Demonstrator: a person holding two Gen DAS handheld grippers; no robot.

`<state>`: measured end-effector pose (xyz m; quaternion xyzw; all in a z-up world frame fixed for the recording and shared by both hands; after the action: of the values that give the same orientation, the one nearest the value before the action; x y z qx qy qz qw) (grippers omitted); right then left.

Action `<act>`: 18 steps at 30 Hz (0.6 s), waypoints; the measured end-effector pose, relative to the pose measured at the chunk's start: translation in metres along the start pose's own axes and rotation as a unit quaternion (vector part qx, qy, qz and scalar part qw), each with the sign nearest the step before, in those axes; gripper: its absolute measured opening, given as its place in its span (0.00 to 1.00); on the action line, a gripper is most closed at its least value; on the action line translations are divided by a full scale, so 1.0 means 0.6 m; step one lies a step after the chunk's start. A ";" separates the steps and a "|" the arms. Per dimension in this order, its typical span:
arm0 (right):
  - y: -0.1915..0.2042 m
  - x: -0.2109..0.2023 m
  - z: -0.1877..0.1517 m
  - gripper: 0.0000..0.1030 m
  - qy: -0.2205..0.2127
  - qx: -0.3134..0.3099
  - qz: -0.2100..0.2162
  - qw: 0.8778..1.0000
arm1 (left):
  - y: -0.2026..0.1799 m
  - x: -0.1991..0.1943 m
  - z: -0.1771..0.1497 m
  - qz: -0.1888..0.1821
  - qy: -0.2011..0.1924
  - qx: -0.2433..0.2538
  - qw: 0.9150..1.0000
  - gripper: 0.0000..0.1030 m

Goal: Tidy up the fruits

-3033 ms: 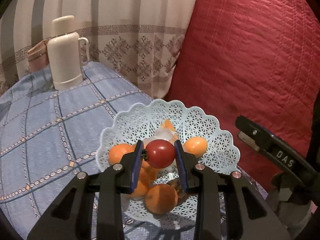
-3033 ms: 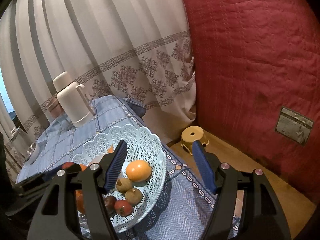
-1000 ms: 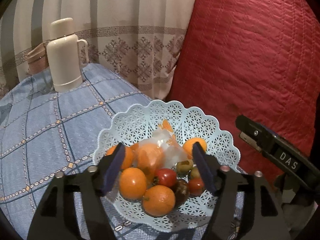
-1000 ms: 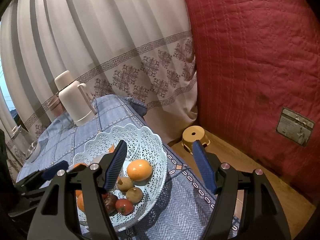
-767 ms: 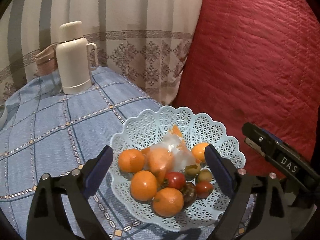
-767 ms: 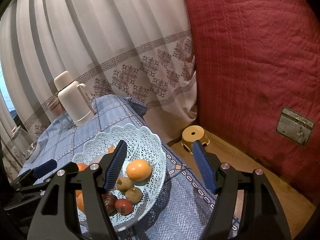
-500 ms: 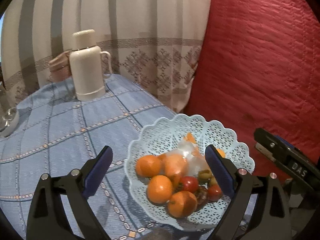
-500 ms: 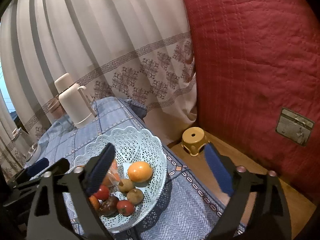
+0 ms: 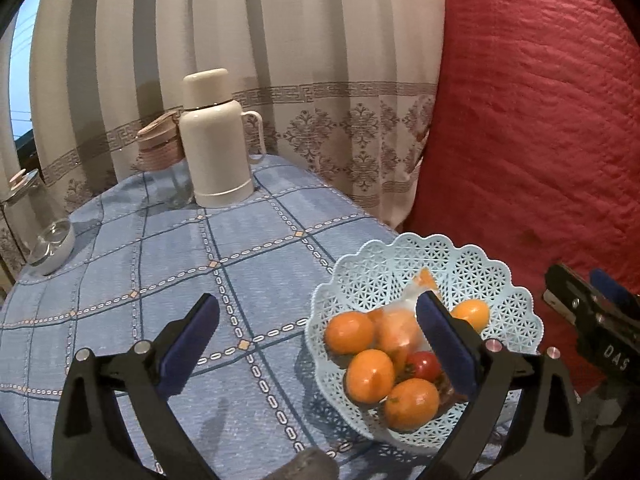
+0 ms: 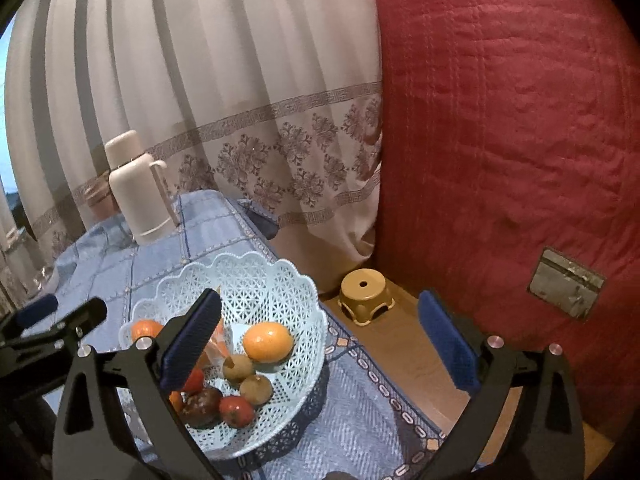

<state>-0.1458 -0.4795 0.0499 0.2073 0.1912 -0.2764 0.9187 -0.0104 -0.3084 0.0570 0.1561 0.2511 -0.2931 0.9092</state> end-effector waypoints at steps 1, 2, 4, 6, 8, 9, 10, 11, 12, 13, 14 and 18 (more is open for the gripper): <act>0.003 -0.002 -0.003 0.97 0.000 -0.006 -0.001 1.000 | 0.002 -0.001 -0.001 0.001 0.000 -0.001 1.000 0.95; 0.006 -0.003 -0.007 0.97 0.001 -0.012 -0.001 1.000 | 0.005 -0.003 -0.002 0.003 0.000 -0.003 1.000 0.95; 0.016 -0.006 -0.014 0.97 0.005 -0.025 0.002 1.000 | 0.012 -0.005 -0.003 0.011 -0.001 -0.006 1.000 0.95; 0.026 -0.010 -0.021 0.97 0.008 -0.033 0.006 0.999 | 0.020 -0.007 -0.005 0.024 0.000 -0.007 1.000 0.95; 0.038 -0.011 -0.029 0.97 0.012 -0.044 0.010 0.999 | 0.027 -0.009 -0.006 0.038 0.000 -0.006 0.999 0.95; 0.042 -0.012 -0.033 0.97 0.014 -0.047 0.010 0.999 | 0.028 -0.009 -0.007 0.041 -0.001 -0.005 0.999 0.95; 0.047 -0.012 -0.037 0.97 0.016 -0.052 0.012 0.998 | 0.030 -0.010 -0.007 0.043 -0.002 -0.004 0.999 0.95; 0.051 -0.012 -0.040 0.97 0.018 -0.056 0.014 0.998 | 0.031 -0.011 -0.008 0.043 -0.002 -0.004 0.999 0.95; 0.057 -0.011 -0.043 0.97 0.020 -0.061 0.015 0.998 | 0.032 -0.011 -0.009 0.044 -0.002 -0.003 0.999 0.95; 0.060 -0.010 -0.046 0.97 0.022 -0.064 0.016 0.998 | 0.032 -0.012 -0.009 0.044 -0.002 -0.003 0.999 0.95; 0.061 -0.010 -0.047 0.97 0.024 -0.065 0.016 0.997 | 0.033 -0.013 -0.010 0.043 -0.002 -0.003 0.999 0.95; 0.063 -0.008 -0.050 0.97 0.029 -0.064 0.018 0.997 | 0.032 -0.015 -0.011 0.043 0.000 0.001 0.999 0.95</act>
<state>-0.1341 -0.4339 0.0374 0.1597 0.2307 -0.2408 0.9291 -0.0074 -0.2866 0.0590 0.1678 0.2434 -0.2541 0.9209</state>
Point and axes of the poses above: each gripper's, at about its wrist camera, not at the fingertips, and x roughly the way its jaws point, y to its left, z to its top, the point moved 8 cm from there along x, roughly the way its jaws point, and after that the axes turned 6 degrees about x, right-handed, at the moved point
